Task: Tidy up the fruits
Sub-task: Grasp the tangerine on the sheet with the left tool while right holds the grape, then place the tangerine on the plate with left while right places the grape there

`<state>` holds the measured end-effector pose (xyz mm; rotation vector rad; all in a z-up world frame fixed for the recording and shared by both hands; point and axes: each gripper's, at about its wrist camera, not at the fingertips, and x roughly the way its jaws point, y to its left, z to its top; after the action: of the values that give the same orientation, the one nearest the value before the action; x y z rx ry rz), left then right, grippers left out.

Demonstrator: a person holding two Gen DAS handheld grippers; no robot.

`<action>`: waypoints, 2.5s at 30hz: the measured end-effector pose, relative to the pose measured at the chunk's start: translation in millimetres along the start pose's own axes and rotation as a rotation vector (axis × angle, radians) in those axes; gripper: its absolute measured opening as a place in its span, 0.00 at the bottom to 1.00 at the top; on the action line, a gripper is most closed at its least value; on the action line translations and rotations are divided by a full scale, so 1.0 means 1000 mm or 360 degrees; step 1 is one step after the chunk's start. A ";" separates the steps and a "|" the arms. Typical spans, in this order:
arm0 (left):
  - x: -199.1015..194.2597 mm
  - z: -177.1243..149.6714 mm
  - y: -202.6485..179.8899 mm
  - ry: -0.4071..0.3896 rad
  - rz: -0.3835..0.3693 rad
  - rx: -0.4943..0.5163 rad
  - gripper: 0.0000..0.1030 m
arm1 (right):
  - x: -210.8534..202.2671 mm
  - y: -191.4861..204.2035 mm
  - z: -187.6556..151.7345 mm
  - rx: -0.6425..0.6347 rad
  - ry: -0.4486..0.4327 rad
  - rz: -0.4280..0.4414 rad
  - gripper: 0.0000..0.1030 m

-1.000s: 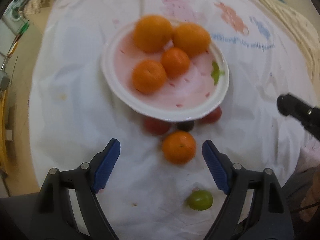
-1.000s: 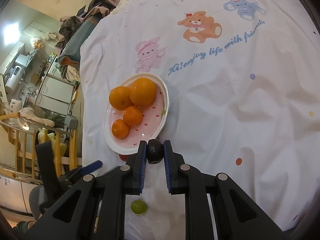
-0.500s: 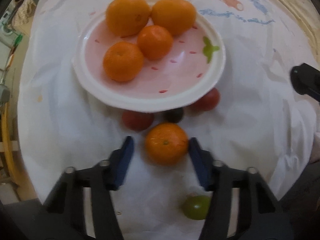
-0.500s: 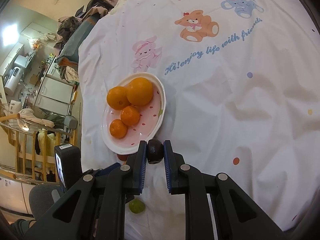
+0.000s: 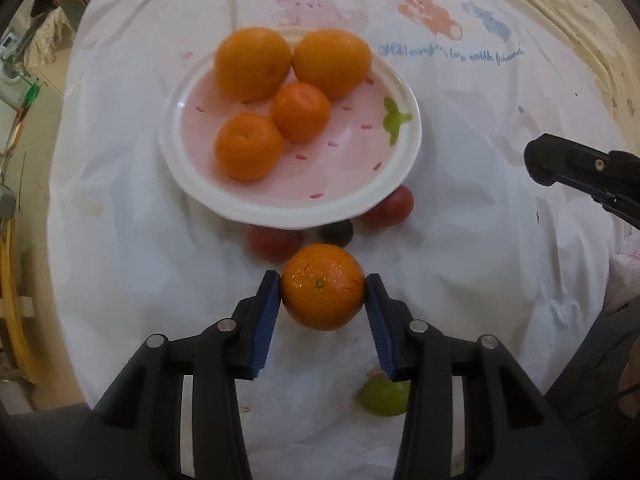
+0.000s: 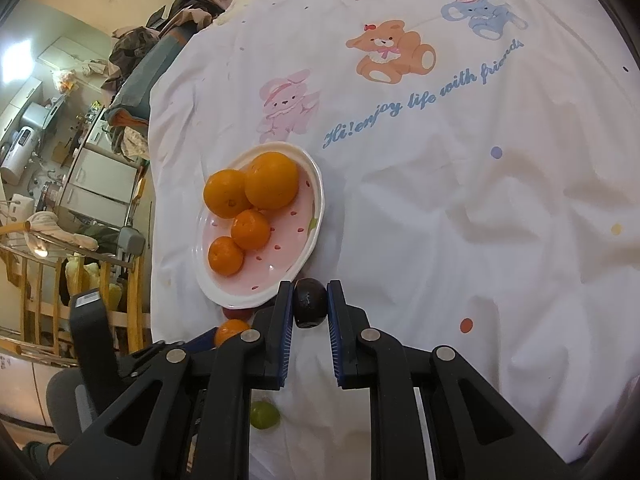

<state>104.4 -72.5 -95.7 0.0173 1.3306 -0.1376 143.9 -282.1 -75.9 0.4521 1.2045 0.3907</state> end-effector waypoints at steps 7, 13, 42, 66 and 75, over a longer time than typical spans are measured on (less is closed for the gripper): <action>-0.025 -0.004 0.026 -0.0137 0.0005 -0.0036 0.37 | -0.001 0.005 0.001 -0.0017 -0.0022 -0.0005 0.17; -0.053 0.002 0.050 -0.0240 0.0013 -0.0144 0.38 | -0.010 0.013 0.004 -0.0040 -0.0084 0.0069 0.17; -0.044 0.094 0.102 -0.0268 0.0077 -0.0357 0.38 | 0.019 0.065 0.074 -0.0254 -0.0068 0.0159 0.17; 0.029 0.113 0.092 -0.0022 0.0115 -0.0338 0.38 | 0.106 0.034 0.061 -0.0217 0.0223 -0.0025 0.17; 0.033 0.112 0.088 0.0014 0.0083 -0.0322 0.38 | 0.104 0.033 0.063 -0.0195 0.0215 -0.0020 0.18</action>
<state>229.7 1.7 -106.9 -0.1185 1.3466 0.0417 234.5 -209.0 -123.0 0.3162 1.3055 0.4879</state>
